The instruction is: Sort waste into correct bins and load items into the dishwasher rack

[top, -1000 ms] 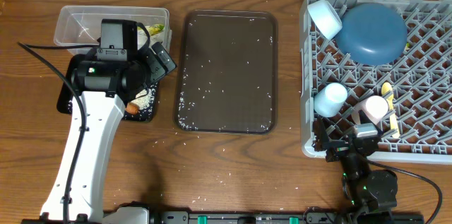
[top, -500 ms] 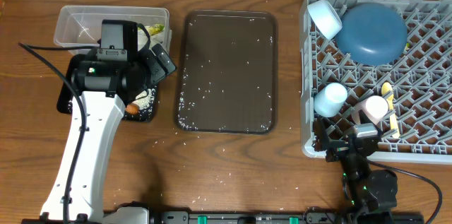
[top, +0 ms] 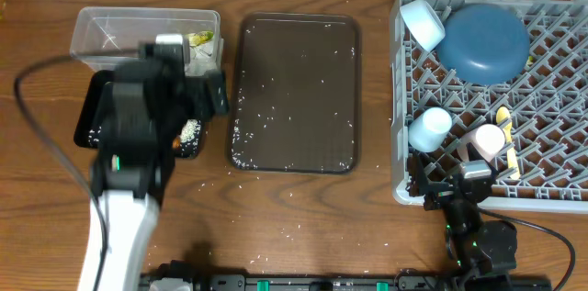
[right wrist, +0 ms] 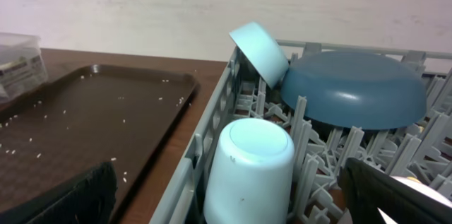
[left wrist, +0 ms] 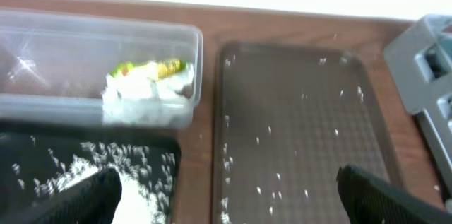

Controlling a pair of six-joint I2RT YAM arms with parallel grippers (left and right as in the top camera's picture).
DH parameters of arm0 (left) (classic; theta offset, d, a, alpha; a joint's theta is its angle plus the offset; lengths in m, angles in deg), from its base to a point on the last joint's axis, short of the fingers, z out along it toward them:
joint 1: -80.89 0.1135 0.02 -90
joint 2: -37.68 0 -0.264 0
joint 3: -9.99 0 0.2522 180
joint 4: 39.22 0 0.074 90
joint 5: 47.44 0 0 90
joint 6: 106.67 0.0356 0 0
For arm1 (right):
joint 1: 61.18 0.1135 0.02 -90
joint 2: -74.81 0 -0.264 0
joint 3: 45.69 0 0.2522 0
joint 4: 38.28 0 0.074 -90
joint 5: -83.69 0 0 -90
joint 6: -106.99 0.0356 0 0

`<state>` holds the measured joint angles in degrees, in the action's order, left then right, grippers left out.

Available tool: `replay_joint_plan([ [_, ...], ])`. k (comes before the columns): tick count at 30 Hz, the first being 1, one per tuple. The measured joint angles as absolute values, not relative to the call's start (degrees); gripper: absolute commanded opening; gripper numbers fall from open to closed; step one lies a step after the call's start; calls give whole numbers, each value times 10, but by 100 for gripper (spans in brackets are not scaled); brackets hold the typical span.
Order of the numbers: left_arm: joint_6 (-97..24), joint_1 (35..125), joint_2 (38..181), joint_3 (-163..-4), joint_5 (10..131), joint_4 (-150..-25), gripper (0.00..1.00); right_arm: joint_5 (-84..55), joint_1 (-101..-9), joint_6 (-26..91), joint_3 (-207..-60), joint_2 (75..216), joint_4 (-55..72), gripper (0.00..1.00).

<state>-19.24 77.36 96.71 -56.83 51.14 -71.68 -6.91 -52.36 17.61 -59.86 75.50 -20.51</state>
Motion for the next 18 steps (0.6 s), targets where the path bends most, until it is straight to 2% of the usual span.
replay_joint_plan([
  [7,-166,793,729,-313,507,-543,100,-69,-524,176,-599,755,-205,99],
  [12,-166,801,602,-184,491,-499,100,-69,-524,176,-599,755,-205,99],
  [18,-173,801,503,-105,472,-485,100,-69,-524,176,-599,755,-205,99],
])
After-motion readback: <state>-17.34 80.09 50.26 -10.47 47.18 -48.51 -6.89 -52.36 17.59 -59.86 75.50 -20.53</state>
